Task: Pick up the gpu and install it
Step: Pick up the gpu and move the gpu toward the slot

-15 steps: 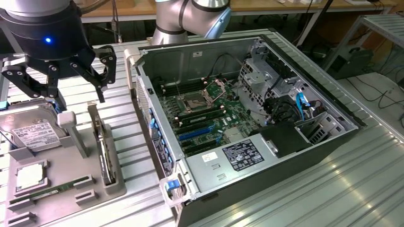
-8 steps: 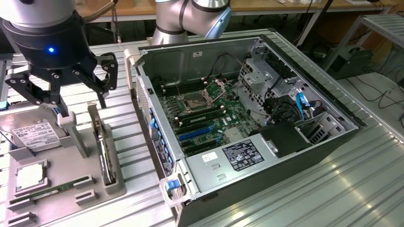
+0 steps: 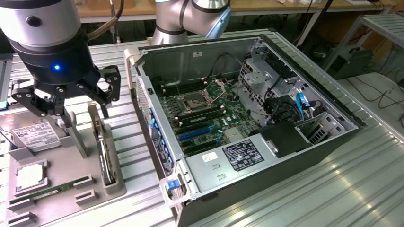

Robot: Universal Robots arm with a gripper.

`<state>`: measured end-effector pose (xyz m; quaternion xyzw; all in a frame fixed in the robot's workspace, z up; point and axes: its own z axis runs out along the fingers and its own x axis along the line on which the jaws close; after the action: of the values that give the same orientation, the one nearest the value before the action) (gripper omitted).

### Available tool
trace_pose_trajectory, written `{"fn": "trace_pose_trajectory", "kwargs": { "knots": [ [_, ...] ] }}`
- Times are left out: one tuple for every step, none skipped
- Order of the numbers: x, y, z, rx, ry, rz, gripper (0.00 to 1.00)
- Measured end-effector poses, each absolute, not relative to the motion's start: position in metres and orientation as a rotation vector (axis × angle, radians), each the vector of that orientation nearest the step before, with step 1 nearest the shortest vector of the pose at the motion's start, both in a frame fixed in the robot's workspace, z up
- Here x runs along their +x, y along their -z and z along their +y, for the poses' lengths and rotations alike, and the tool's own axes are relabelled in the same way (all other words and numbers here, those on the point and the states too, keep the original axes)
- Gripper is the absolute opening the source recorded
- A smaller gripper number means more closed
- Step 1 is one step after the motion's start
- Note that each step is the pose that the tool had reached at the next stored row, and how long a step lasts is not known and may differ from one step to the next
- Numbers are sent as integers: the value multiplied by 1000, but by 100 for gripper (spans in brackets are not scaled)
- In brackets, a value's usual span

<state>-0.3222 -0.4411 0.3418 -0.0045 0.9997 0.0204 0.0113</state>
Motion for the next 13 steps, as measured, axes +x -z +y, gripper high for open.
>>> {"fn": "trace_pose_trajectory", "kwargs": {
  "knots": [
    [-322, -338, -444, -14, -63, 3118, 66],
    [-322, -331, -449, -14, -64, 3118, 66],
    [-322, -326, -450, -14, -64, 3118, 66],
    [-322, -320, -454, -14, -63, 3118, 66],
    [-322, -314, -457, -14, -64, 3118, 66],
    [-322, -312, -458, -14, -64, 3118, 66],
    [-322, -306, -458, -14, -64, 3118, 66],
    [-322, -300, -459, -14, -62, 3118, 66],
    [-322, -297, -458, -14, -61, 3118, 66],
    [-322, -295, -458, -14, -60, 3118, 66],
    [-322, -293, -458, -14, -59, 3118, 66],
    [-322, -291, -458, -14, -55, 3118, 66],
    [-322, -290, -458, -14, -45, 3119, 66]
  ]
}}
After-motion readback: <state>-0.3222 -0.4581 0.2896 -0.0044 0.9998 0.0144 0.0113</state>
